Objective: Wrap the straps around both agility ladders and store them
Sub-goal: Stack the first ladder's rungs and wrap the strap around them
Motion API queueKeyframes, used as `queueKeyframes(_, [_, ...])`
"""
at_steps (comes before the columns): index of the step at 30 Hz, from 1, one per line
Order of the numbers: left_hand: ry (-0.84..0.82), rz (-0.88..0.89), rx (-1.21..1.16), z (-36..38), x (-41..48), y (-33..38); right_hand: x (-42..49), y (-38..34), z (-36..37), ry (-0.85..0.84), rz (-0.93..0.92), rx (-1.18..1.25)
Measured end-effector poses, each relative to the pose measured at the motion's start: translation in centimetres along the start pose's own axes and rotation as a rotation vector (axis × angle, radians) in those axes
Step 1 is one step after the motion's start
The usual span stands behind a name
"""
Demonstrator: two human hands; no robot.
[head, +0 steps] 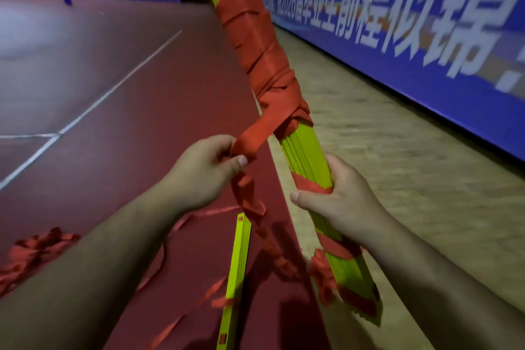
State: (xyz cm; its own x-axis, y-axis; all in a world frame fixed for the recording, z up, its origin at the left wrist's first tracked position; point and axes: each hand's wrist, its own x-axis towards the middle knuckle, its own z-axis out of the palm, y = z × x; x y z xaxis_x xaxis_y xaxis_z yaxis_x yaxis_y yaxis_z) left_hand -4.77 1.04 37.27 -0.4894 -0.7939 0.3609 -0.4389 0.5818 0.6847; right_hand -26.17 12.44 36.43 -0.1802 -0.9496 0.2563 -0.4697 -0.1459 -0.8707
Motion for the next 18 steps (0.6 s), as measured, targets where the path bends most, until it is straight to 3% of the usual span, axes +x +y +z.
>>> queueKeyframes(6, [0.11, 0.184, 0.053, -8.4, 3.2, 9.0, 2.4, -11.1, -3.8, 0.005, -0.097, 0.155])
queueKeyframes(11, [-0.097, 0.14, -0.448, -8.9, -0.1, 10.7, -0.2, -13.6, -3.6, -0.031, -0.023, 0.28])
queueKeyframes(15, [-0.021, -0.075, -0.781, -6.5, -2.5, 9.9, -1.8, -12.6, -2.3, 0.062, 0.01, 0.094])
queueKeyframes(18, [0.083, -0.046, -0.575, -6.0, -3.9, 9.2, -2.7, -12.6, -1.6, 0.081, 0.0, 0.007])
